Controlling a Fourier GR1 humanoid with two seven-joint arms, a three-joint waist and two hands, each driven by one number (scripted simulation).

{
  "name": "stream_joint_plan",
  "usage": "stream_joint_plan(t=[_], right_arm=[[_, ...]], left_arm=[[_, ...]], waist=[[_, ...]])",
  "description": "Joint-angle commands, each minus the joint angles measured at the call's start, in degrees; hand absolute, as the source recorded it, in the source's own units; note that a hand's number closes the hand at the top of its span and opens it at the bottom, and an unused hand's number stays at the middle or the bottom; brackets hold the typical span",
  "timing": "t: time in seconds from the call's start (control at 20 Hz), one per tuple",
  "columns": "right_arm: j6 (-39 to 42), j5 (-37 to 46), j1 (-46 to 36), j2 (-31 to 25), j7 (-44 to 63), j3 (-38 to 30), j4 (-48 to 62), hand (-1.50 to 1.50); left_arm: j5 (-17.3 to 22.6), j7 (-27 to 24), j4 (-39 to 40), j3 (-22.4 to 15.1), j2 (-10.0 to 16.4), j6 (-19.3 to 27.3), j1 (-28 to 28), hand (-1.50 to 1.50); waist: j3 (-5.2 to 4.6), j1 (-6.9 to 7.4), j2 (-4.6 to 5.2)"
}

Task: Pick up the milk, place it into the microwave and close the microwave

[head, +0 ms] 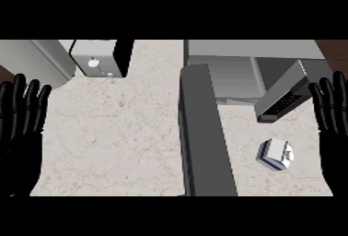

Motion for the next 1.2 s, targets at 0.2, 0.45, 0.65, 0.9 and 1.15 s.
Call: stream_joint_plan(t=[0.2,0.45,0.65,0.9,1.15], right_arm=[[-7.80,10.82,-0.73,4.22,1.34,3.84,-2.22,-1.50],[-9.10,13.53,6.58,5.35,5.09,9.26,-5.55,-1.50],[-6.76,13.98,10.56,4.43,7.32,9.67,-10.77,-1.50],[-13.35,19.36,10.60,5.44,5.25,12.41,-5.65,-1.50],[-11.87,15.13,9.80,4.67,5.67,6.13,-2.77,-1.50]], left_arm=[[-1.98,0.76,4.40,-0.05,-0.73,1.67,-3.76,-1.50],[1.54,-0.27,2.79,2.14,-2.04,0.88,5.23,-1.50],[4.61,-3.04,-0.43,4.19,-0.91,-3.21,12.55,-1.50],[11.29,2.57,-2.59,10.49,2.45,-5.42,10.00,-1.50],[6.71,-1.58,-8.56,5.28,-1.82,-6.84,20.33,-1.50]], waist=[[1.96,-0.71,0.87],[1.97,-0.48,0.78],[1.96,-0.42,0.76],[1.97,-0.42,0.83],[1.99,-0.16,0.83]])
